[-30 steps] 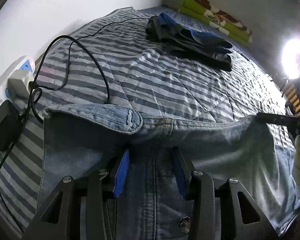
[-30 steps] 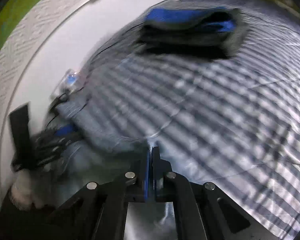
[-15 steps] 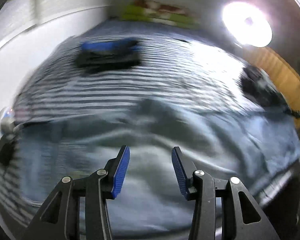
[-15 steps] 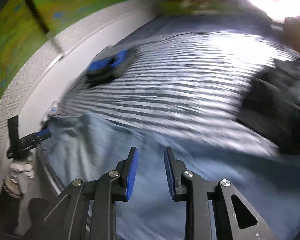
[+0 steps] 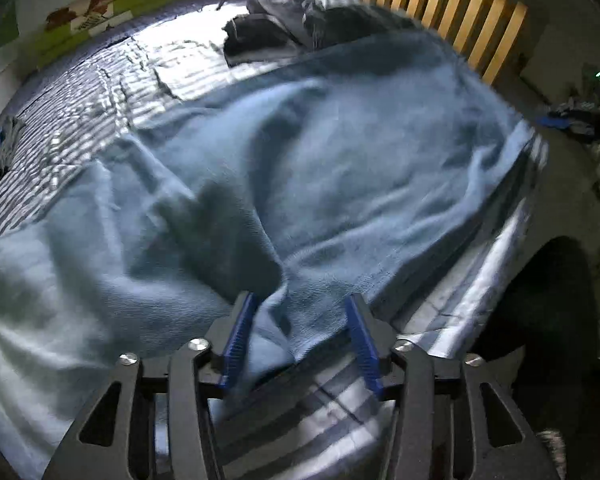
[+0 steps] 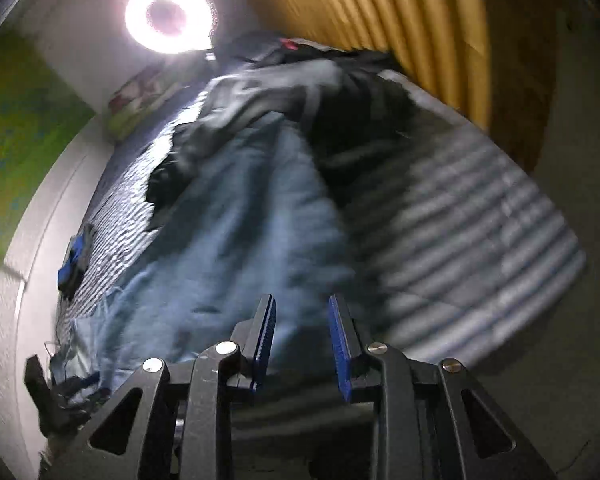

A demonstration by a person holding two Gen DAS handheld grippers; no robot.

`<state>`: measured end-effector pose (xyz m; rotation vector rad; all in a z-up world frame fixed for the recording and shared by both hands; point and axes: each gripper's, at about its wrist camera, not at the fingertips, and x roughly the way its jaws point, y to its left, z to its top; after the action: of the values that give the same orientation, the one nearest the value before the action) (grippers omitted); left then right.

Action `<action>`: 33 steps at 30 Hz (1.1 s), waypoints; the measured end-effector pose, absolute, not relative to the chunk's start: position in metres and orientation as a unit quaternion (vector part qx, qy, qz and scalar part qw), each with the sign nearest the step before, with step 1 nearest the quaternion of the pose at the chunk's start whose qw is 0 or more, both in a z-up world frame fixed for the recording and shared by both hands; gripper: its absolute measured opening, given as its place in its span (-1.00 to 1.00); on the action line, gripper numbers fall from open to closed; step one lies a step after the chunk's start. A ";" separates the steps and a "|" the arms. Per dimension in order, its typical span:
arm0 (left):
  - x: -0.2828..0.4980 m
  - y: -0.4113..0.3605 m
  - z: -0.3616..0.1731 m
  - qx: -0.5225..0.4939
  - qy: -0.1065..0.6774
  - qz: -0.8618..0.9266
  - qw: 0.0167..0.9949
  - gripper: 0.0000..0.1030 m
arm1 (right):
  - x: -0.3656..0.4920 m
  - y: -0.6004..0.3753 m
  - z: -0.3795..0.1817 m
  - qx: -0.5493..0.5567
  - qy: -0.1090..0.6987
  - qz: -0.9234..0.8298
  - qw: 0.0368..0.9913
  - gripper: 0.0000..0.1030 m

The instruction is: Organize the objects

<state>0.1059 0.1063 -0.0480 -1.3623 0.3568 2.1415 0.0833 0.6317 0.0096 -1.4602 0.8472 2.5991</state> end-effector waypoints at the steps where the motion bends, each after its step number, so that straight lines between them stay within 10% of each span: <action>1: 0.107 0.108 -0.051 -0.511 0.136 0.800 0.283 0.09 | 0.087 0.639 0.000 -0.476 0.287 0.831 0.020 -0.47; 17: 0.108 0.115 -0.036 -0.516 0.135 0.801 0.272 0.11 | 0.076 0.638 -0.063 -0.450 0.466 0.760 -0.056 -0.20; 20: 0.114 0.128 -0.017 -0.499 0.137 0.804 0.293 0.11 | 0.074 0.633 -0.049 -0.434 0.450 0.779 -0.050 -0.65; 33: 0.129 0.399 0.003 -0.426 0.217 0.728 0.492 0.42 | 0.066 0.640 -0.002 -0.455 0.357 0.815 -0.034 -0.68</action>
<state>0.1293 0.3994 0.0033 -1.0333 0.5279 1.7670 0.0658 0.6399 -0.0025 -1.4594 1.1470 2.6178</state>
